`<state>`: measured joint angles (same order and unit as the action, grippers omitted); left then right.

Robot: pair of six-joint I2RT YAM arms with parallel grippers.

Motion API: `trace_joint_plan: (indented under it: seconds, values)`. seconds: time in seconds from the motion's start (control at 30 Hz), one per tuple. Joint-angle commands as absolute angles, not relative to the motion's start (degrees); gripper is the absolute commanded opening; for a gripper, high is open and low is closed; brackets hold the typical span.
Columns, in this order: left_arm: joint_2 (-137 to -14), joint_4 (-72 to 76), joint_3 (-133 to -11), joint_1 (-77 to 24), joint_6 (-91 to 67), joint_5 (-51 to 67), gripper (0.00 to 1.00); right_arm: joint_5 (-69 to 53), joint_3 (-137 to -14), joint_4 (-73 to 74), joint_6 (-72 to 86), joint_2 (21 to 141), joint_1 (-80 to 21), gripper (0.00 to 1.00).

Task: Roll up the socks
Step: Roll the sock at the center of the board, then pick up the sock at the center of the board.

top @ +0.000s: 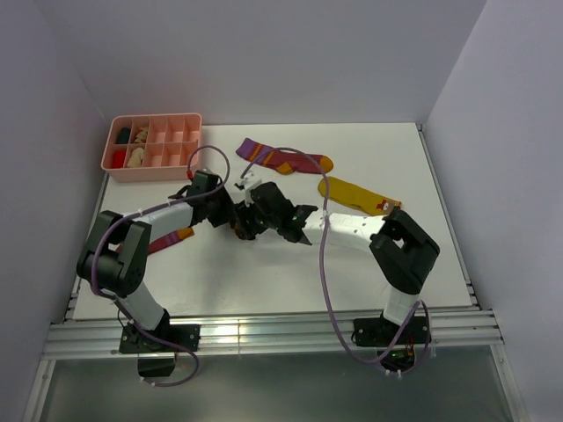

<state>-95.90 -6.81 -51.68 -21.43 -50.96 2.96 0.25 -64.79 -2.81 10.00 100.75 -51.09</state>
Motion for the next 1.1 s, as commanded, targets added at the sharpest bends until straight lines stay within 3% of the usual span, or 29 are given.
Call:
trace_joint_plan:
  seconds: [0.0,0.43,0.53,0.63,0.67,0.73,0.77,0.87,1.07]
  values:
    - [-98.0,-12.1,-53.3,-22.5,-48.3,0.6,0.50,8.7,-64.7,-8.3,2.8,101.2,-54.1,0.66]
    - [-96.9,-11.2,-51.6,-23.5,-49.0,0.5,0.50,10.2,-65.2,-10.6,4.1,109.0,-57.0,0.65]
    - [-96.7,-11.1,-51.7,-23.5,-49.0,0.7,0.50,11.0,-64.0,-11.7,4.9,109.9,-57.0,0.59]
    - [-96.1,-10.7,-51.2,-23.6,-49.0,0.5,0.51,10.5,-63.0,-12.3,6.2,110.3,-57.0,0.47]
    - [-95.9,-10.5,-51.1,-23.6,-49.0,0.4,0.51,10.5,-62.5,-12.5,6.8,110.3,-56.9,0.36]
    - [-94.5,-9.8,-49.9,-23.6,-49.7,0.3,0.53,9.1,-61.5,-13.2,8.7,110.2,-56.9,0.24]
    - [-94.0,-9.2,-49.5,-23.6,-50.1,0.3,0.55,8.4,-60.5,-13.4,9.6,110.1,-56.5,0.14]
    - [-90.8,-6.7,-47.6,-23.6,-51.9,0.3,0.63,4.8,-57.8,-14.2,14.0,110.0,-55.1,0.00]
    - [-83.2,-3.2,-44.2,-23.6,-55.7,-1.7,0.82,-5.8,-52.3,-17.9,22.8,110.9,-51.4,0.00]
